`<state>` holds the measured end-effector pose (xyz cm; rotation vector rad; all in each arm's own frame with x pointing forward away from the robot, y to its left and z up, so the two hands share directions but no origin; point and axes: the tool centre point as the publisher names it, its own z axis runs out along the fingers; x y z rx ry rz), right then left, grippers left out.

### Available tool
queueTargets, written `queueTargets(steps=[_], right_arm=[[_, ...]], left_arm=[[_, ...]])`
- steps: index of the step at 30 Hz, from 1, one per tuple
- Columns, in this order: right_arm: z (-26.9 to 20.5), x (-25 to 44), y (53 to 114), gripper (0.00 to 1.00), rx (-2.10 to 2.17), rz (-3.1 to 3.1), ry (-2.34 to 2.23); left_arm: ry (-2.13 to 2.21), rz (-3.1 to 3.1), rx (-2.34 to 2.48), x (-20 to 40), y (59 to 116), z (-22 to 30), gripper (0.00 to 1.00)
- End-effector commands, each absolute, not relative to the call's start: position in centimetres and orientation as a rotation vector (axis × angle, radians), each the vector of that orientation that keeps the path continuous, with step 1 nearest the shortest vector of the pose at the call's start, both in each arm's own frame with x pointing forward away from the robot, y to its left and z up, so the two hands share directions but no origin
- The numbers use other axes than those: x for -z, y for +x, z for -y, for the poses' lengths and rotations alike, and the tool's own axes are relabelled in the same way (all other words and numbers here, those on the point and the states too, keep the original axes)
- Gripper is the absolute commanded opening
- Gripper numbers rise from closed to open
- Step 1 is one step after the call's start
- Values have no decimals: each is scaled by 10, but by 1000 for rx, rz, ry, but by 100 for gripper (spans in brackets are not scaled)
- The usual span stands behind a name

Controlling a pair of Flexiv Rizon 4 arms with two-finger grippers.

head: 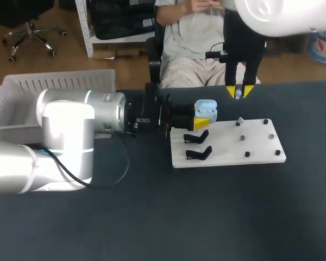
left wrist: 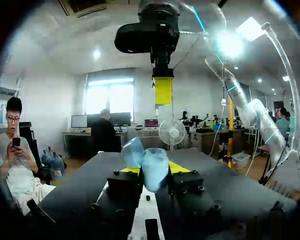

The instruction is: Pick up each earbud case from the left stands, insert the matching earbuds, close the lid, and place the case in the box.

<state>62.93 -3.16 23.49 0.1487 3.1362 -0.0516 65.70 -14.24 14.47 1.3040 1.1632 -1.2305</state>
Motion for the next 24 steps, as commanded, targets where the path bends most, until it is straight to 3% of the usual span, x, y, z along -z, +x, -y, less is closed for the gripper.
queueTargets(steps=[1,13,24], right_arm=[[29,-235,637,0,50,-3156,136],[29,-235,637,0,50,-3156,136],[5,-242,632,0,-65,-3142,566]], left_arm=[[1302,-1160,1230,-144,657,143,0],[1302,-1160,1230,-144,657,143,0],[1302,-1160,1230,-144,657,143,0]])
